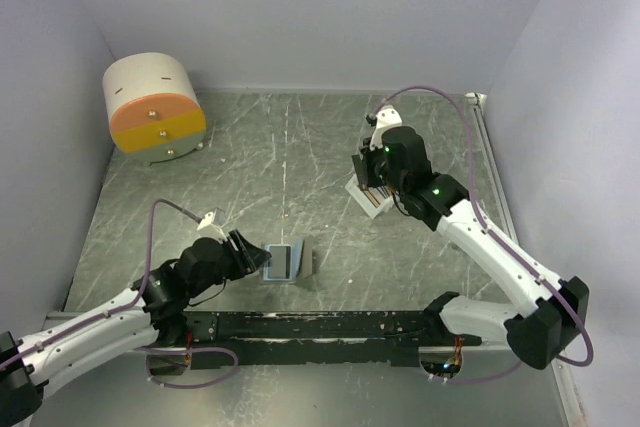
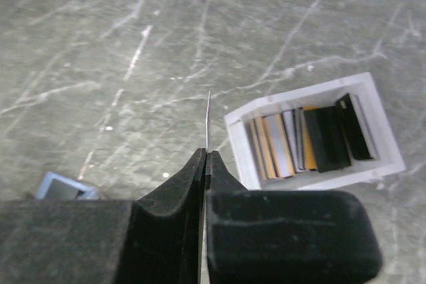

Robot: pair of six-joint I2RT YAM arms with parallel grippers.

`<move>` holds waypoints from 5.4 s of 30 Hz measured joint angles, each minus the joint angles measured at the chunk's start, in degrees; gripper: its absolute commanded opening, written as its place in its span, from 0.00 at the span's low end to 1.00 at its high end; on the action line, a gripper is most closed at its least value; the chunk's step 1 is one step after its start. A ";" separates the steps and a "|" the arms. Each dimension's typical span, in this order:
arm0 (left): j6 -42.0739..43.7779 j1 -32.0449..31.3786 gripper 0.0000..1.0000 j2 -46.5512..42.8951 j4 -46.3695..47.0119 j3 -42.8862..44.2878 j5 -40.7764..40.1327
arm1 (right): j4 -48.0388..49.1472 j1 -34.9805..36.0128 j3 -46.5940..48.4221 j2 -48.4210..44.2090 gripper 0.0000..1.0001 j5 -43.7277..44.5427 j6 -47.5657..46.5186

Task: Put the credit cards into the card holder
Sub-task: Pick up the credit card from the storage box, then insert the credit card into the card holder.

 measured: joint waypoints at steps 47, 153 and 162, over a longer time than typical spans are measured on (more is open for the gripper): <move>4.46 -0.02 0.09 0.42 20.79 10.10 16.90 | 51.95 11.41 -35.41 -15.58 0.00 -36.52 45.03; 1.55 -0.26 0.07 4.63 -8.87 9.46 -0.48 | 34.25 27.41 -28.33 19.58 0.35 0.44 48.87; 0.70 -0.26 0.07 8.76 0.13 5.38 3.48 | 44.22 24.37 -35.65 16.72 0.35 -5.84 52.02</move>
